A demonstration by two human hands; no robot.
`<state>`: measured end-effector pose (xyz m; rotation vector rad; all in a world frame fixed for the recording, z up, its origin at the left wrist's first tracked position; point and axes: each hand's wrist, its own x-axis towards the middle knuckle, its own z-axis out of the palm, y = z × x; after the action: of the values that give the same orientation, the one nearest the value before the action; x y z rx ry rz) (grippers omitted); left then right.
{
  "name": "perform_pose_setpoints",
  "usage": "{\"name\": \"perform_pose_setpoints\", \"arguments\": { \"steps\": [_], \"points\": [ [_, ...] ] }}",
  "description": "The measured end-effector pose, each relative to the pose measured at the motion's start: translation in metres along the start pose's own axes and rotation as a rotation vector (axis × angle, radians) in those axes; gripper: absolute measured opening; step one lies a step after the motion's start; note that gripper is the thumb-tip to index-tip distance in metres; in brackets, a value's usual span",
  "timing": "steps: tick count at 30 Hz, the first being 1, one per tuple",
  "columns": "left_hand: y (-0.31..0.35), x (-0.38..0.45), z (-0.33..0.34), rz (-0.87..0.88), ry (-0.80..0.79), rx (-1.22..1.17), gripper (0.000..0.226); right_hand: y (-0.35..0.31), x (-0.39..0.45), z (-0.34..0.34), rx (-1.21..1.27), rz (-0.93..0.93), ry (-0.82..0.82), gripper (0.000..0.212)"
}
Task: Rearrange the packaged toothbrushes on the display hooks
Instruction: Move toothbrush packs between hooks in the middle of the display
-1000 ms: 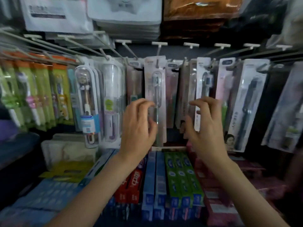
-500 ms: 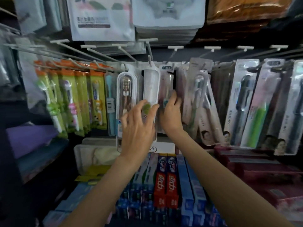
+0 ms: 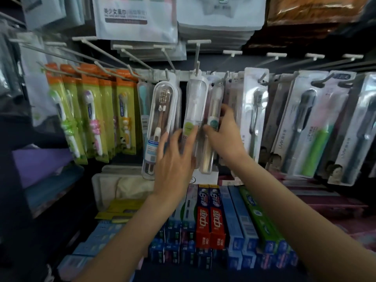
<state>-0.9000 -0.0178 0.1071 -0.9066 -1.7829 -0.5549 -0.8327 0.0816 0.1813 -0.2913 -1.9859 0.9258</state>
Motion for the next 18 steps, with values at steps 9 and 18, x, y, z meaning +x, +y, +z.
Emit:
{"name": "perform_pose_setpoints", "arguments": {
  "steps": [9,18],
  "points": [
    [-0.006,-0.001,-0.006,-0.007,-0.009,0.043,0.081,-0.025,-0.025,-0.067,-0.036,0.012,-0.156,0.055],
    [0.003,-0.001,-0.003,-0.001,0.0,0.086,0.076,-0.021,-0.014,-0.087,-0.532,-0.168,-0.127,0.052]
  ]
}}
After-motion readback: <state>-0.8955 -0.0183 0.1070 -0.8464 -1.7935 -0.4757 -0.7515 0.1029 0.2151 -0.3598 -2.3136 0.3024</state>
